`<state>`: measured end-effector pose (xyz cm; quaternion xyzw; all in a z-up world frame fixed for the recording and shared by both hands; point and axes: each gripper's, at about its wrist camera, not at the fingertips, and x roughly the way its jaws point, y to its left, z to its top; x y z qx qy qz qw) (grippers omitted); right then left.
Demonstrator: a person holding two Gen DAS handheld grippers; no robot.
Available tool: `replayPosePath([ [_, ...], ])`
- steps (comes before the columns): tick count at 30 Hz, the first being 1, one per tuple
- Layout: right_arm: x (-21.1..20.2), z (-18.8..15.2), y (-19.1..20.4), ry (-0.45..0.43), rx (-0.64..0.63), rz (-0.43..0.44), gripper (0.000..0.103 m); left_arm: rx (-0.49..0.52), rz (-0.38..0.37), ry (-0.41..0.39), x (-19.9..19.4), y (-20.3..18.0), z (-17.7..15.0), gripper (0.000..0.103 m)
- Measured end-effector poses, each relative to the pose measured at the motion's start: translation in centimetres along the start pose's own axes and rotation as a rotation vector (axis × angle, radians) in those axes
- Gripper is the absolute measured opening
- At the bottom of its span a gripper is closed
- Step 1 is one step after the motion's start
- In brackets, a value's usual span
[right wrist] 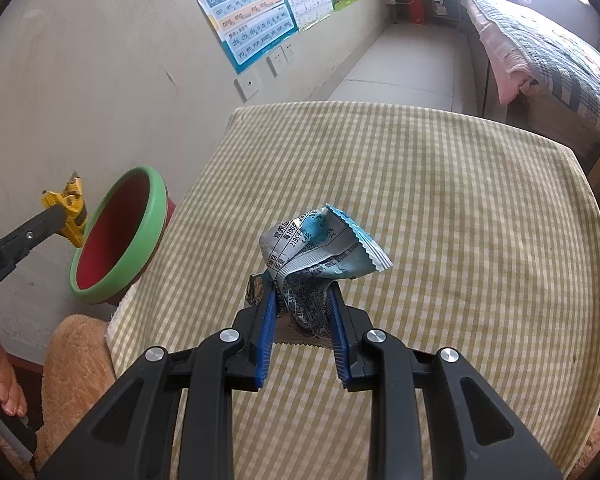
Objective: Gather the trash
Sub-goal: 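Carry the yellow and silver-blue wrappers over the green bin with both grippers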
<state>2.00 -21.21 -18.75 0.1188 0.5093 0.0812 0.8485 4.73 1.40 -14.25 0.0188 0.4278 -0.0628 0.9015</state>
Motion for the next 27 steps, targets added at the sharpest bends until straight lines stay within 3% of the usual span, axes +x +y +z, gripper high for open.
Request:
replayPosePath([
  [10, 0.3, -0.1, 1.9, 0.011, -0.047, 0.001, 0.025, -0.052, 0.016, 0.015, 0.3, 2.4, -0.8, 0.029],
  [27, -1.3, 2.5, 6.6, -0.054, -0.141, 0.024, 0.025, -0.107, 0.026, 0.017, 0.4, 5.0, -1.4, 0.029],
])
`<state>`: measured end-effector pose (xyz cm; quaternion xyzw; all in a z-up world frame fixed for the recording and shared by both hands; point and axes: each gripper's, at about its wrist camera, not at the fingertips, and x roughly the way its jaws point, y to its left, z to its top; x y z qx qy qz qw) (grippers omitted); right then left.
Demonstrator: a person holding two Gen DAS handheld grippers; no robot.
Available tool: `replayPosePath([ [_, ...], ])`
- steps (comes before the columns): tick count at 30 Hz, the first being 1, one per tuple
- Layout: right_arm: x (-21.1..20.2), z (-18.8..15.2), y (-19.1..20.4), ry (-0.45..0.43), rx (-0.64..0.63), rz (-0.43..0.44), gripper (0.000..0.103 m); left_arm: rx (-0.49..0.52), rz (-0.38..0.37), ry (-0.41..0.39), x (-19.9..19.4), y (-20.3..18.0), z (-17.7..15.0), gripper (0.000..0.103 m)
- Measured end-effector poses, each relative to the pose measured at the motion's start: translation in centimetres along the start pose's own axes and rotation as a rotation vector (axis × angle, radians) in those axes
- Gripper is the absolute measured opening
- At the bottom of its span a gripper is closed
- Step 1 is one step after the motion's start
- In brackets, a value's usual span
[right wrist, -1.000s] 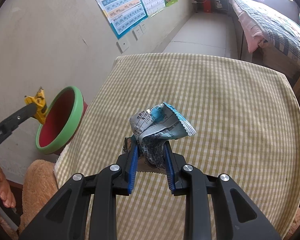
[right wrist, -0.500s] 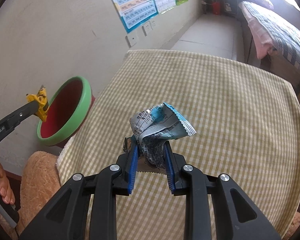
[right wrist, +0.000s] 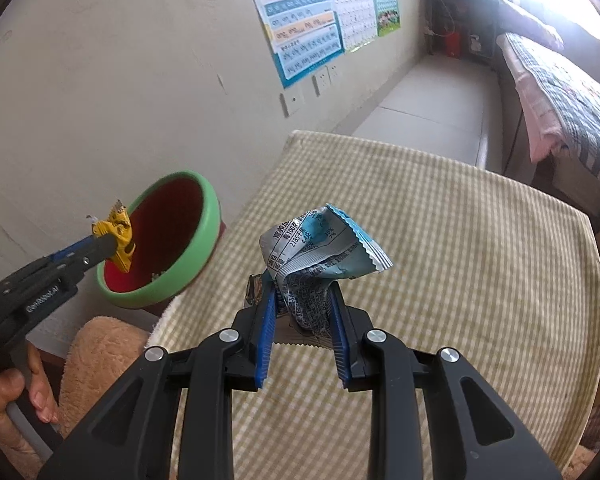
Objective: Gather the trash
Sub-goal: 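Carry the yellow and silver-blue wrappers over the green bin with both grippers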
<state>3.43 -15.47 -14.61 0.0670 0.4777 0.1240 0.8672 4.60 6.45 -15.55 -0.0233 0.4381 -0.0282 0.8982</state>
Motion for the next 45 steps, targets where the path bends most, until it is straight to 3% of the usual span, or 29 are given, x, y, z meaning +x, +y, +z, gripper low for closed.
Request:
replayPosePath([
  [24, 1.6, 2.5, 8.2, 0.007, -0.088, 0.071, 0.025, -0.139, 0.032, 0.011, 0.2, 7.0, -1.0, 0.029],
  [45, 3.0, 3.1, 10.7, 0.028, -0.125, 0.101, 0.025, -0.148, 0.079, 0.022, 0.7, 9.1, -0.5, 0.029],
])
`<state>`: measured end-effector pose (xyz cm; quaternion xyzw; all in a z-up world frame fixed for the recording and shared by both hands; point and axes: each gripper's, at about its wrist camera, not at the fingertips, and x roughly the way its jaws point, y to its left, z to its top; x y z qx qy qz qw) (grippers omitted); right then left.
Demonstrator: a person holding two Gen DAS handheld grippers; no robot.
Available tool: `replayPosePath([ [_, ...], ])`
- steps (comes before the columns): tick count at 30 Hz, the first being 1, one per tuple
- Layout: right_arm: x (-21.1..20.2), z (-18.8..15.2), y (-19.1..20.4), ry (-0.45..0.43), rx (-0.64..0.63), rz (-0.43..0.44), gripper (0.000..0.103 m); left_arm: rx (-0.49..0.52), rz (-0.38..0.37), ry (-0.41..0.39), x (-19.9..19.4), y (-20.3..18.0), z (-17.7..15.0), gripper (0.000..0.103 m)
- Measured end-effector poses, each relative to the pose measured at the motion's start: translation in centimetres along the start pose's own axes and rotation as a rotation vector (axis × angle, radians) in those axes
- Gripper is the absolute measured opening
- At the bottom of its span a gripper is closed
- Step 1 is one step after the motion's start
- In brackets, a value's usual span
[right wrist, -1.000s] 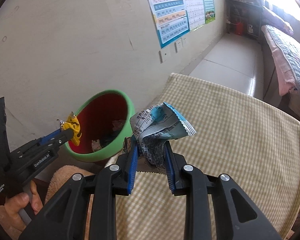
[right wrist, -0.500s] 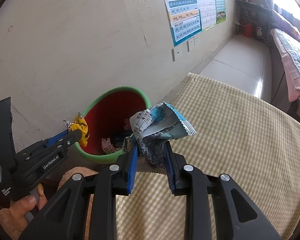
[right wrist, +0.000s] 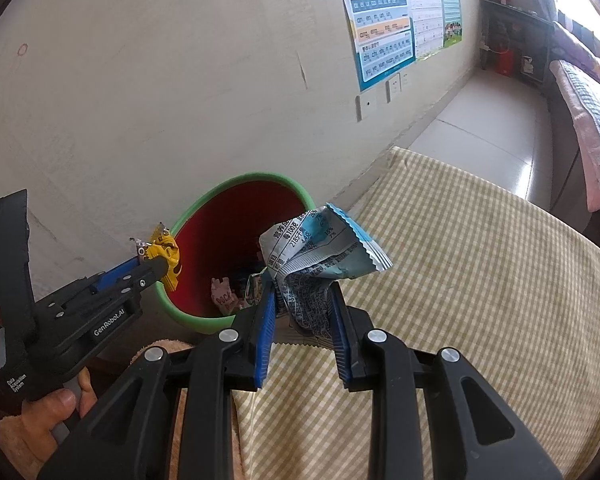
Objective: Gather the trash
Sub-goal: 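Carry the yellow and silver-blue wrappers over the green bin with both grippers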
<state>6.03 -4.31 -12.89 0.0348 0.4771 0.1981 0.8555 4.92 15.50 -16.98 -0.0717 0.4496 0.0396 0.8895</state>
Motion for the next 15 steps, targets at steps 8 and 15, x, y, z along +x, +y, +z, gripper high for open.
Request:
replayPosePath([
  [8, 0.7, 0.1, 0.5, 0.018, -0.009, 0.008, 0.026, 0.012, 0.011, 0.009, 0.8, 0.1, 0.7, 0.029],
  [15, 1.7, 0.4, 0.9, 0.035, -0.018, 0.012, 0.026, 0.0, 0.015, 0.022, 1.5, 1.0, 0.8, 0.029],
])
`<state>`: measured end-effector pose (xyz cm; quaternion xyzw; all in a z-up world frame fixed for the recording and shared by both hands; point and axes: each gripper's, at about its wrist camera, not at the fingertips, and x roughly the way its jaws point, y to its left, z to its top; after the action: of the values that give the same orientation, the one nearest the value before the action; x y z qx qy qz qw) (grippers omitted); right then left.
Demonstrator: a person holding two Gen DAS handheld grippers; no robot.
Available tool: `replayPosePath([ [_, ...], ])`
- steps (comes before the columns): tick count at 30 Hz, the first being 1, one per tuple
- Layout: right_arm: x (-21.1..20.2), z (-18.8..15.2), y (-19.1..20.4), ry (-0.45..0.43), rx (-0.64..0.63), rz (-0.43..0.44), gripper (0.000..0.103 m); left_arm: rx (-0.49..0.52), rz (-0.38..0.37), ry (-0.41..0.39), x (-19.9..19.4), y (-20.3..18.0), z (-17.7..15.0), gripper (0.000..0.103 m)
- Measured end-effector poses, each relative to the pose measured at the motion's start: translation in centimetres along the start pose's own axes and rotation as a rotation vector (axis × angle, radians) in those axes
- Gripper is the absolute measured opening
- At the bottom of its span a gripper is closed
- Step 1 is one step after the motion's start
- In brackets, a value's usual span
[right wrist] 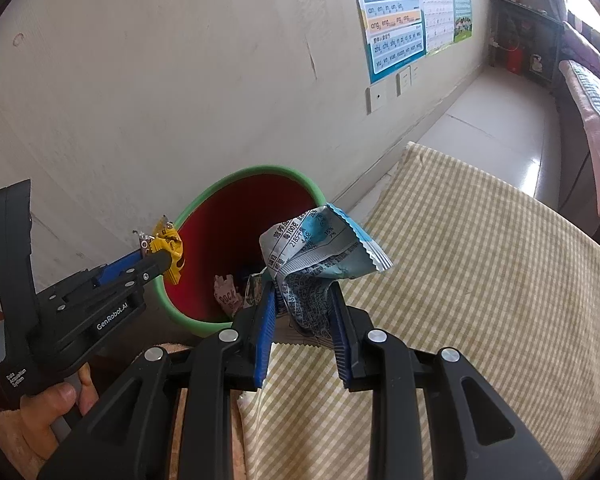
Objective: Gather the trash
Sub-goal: 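Carry the yellow and silver-blue wrappers over the green bin with both grippers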
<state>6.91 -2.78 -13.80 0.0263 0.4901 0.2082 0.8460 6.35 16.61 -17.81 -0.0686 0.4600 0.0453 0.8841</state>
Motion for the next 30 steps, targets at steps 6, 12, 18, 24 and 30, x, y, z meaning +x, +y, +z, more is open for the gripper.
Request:
replayPosePath([
  [6, 0.7, 0.6, 0.6, 0.008, -0.016, 0.003, 0.026, -0.025, -0.018, 0.012, 0.7, 0.9, 0.5, 0.029],
  [12, 1.4, 1.6, 1.4, 0.013, -0.03, 0.005, 0.026, -0.027, -0.019, 0.006, 1.0, 1.1, 1.0, 0.029],
  [18, 2.1, 2.3, 2.1, 0.019, -0.05, 0.002, 0.026, -0.031, -0.014, 0.011, 1.4, 1.4, 1.1, 0.029],
  [24, 2.8, 2.9, 2.4, 0.026, -0.063, 0.005, 0.026, -0.034, -0.008, 0.025, 2.2, 1.9, 1.4, 0.029],
  [30, 3.6, 3.2, 2.4, 0.036, -0.072, 0.007, 0.027, -0.04, -0.004, 0.033, 2.8, 2.2, 1.4, 0.029],
])
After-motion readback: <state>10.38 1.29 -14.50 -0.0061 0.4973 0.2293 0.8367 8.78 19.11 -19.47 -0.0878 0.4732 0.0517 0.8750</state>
